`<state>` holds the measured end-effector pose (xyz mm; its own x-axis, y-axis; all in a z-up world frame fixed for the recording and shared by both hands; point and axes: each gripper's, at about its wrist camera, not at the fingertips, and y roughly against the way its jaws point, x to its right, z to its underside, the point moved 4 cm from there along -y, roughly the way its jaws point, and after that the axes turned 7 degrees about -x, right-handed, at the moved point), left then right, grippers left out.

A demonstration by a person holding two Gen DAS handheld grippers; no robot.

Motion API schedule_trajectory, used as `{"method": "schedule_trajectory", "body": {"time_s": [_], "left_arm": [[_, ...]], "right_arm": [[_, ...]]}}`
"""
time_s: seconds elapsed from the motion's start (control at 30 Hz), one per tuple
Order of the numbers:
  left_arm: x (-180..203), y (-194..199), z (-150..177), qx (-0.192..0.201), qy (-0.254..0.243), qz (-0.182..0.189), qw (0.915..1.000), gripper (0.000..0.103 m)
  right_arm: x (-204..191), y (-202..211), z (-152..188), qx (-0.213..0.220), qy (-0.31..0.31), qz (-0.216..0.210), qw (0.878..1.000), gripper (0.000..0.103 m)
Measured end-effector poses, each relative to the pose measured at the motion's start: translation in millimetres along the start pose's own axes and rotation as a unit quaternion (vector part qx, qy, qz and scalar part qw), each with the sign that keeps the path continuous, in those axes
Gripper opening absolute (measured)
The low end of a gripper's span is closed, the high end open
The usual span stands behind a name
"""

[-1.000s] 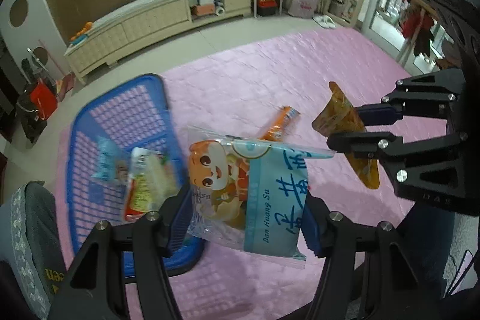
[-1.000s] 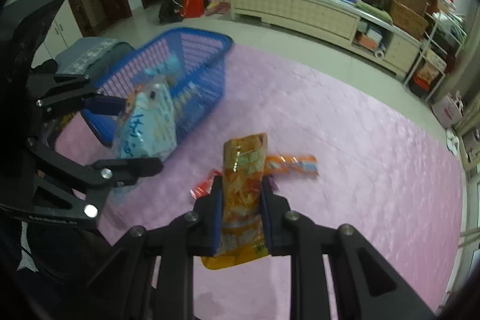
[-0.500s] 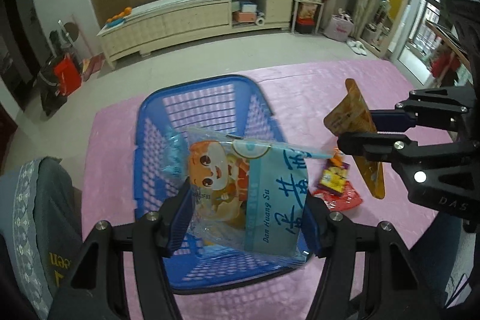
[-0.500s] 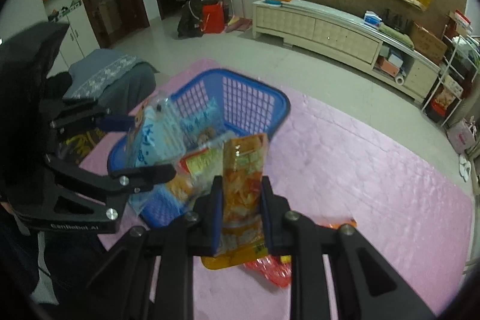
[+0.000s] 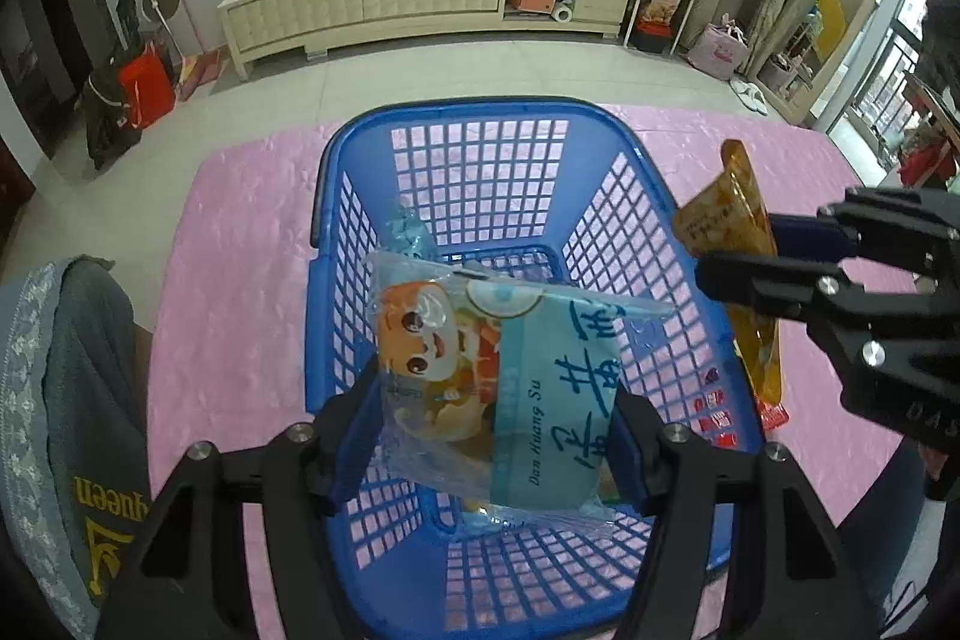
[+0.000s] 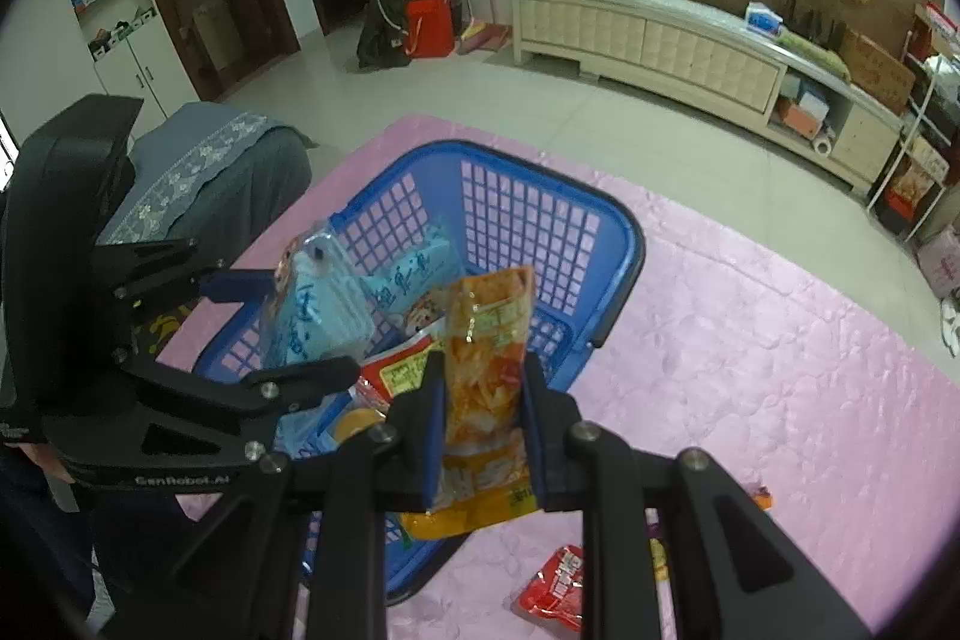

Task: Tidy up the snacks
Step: 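Carry the cake bag and pouch over the blue basket, then open left tool to drop cake bag while right tool drops pouch into basket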

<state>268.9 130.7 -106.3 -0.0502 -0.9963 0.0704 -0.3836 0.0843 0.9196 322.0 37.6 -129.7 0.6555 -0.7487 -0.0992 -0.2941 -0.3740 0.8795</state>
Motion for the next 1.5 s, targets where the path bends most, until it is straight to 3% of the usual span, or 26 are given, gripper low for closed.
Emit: {"method": "schedule_trajectory", "body": {"time_s": [0.13, 0.3, 0.4, 0.83, 1.4, 1.5], "left_arm": [[4, -3, 0, -0.008, -0.009, -0.010, 0.9999, 0.065], [7, 6, -4, 0.015, -0.016, -0.003, 0.9998, 0.077], [8, 13, -6, 0.024, -0.022, -0.003, 0.9995, 0.078], [-8, 42, -9, 0.048, -0.002, -0.037, 0.9982, 0.079], [-34, 38, -1, 0.072, 0.006, -0.059, 0.9956, 0.079], [-31, 40, 1, 0.076, 0.006, -0.057, 0.9955, 0.079]], "right_arm": [[4, 0, 0, 0.000, -0.008, -0.002, 1.000, 0.027], [11, 4, 3, -0.001, -0.024, 0.001, 1.000, 0.027], [11, 8, 5, 0.000, -0.026, 0.001, 1.000, 0.027], [3, 19, -14, 0.005, -0.025, -0.012, 1.000, 0.027], [-12, -38, -39, -0.043, -0.002, 0.000, 0.999, 0.027], [-12, -37, -36, -0.040, -0.005, 0.006, 0.999, 0.048]]}}
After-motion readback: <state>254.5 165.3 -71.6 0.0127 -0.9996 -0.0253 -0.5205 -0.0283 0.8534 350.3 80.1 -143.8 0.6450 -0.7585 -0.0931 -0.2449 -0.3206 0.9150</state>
